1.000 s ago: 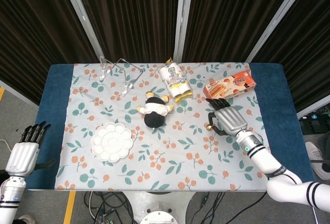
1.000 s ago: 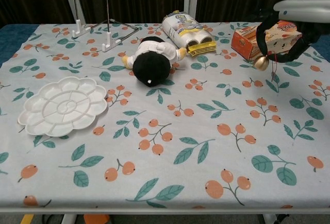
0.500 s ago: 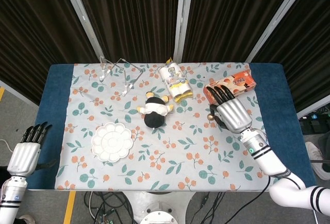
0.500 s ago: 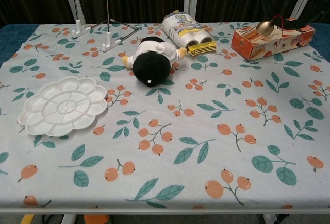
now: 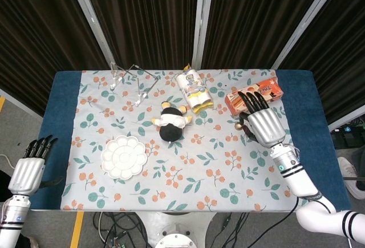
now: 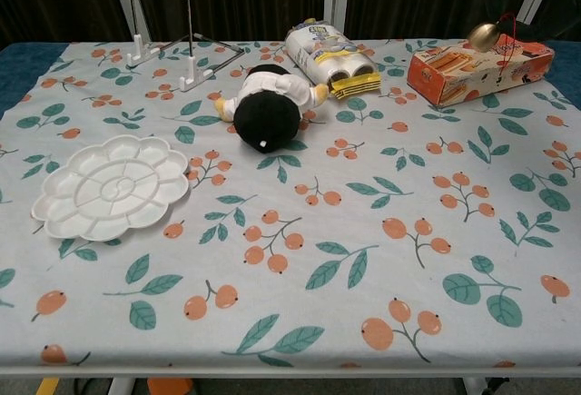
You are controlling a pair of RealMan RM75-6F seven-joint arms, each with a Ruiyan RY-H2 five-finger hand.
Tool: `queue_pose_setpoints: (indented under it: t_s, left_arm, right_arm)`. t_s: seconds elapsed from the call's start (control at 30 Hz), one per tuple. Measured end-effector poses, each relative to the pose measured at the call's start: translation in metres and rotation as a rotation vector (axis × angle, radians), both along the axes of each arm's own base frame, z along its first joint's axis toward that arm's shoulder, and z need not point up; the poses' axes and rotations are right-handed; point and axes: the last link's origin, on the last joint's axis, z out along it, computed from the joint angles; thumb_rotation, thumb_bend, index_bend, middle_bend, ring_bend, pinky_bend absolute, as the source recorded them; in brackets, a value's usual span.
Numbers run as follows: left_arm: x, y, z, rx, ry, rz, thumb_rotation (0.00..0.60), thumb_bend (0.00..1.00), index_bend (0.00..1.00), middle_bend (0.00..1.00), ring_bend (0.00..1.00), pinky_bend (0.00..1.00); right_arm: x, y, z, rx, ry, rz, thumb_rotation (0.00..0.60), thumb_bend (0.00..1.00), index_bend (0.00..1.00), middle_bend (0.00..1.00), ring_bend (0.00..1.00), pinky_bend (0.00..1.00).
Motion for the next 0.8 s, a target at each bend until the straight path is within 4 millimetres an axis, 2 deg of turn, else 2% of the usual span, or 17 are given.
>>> queue_pose_setpoints:
  t_s: [0.17,0.37,0.47,0.57,0.67,0.77,0.8]
  left_arm:
    - [0.0,0.0,-0.001,-0.003,0.0,0.003,0.6,0.0,0.04,0.0,0.0,0.01]
    - [0.0,-0.001,-0.001,-0.003,-0.001,-0.001,0.6,0.0,0.04,0.0,0.0,0.01]
    - [-0.001,-0.001,0.001,0.001,-0.001,0.003,0.6,0.0,0.04,0.0,0.0,0.01]
    - [0.0,0.0,0.001,0.003,-0.005,0.001,0.6,0.0,0.04,0.0,0.0,0.01]
    - [0.0,-0.001,-0.001,-0.004,0.001,-0.001,0.6,0.0,0.04,0.0,0.0,0.01]
    - [0.0,0.0,0.0,-0.001,-0.003,0.002,0.6,0.0,0.04,0.0,0.0,0.01]
    - [0.0,0.0,0.0,-0.001,-0.003,0.002,0.6,0.0,0.04,0.0,0.0,0.01]
  right_arm:
    - [-0.002,0.002,-0.005,-0.021,-0.047,-0.017,0.6,0.4,0.75,0.04,0.0,0.0]
    - [-0.002,0.001,0.002,-0.027,-0.095,-0.011,0.6,0.38,0.76,0.06,0.0,0.0]
    - [-0.003,0.002,0.0,-0.048,-0.08,-0.016,0.6,0.43,0.76,0.05,0.0,0.0]
    - [0.0,0.005,-0.001,-0.059,-0.029,0.011,0.6,0.39,0.77,0.06,0.0,0.0]
    - [-0.003,0.003,-0.004,-0.106,0.024,0.036,0.6,0.44,0.77,0.06,0.0,0.0]
    - [-0.012,-0.002,0.0,-0.134,0.031,0.014,0.6,0.39,0.78,0.07,0.0,0.0]
    - [-0.013,-0.002,0.001,-0.137,0.02,0.01,0.6,0.4,0.78,0.07,0.0,0.0]
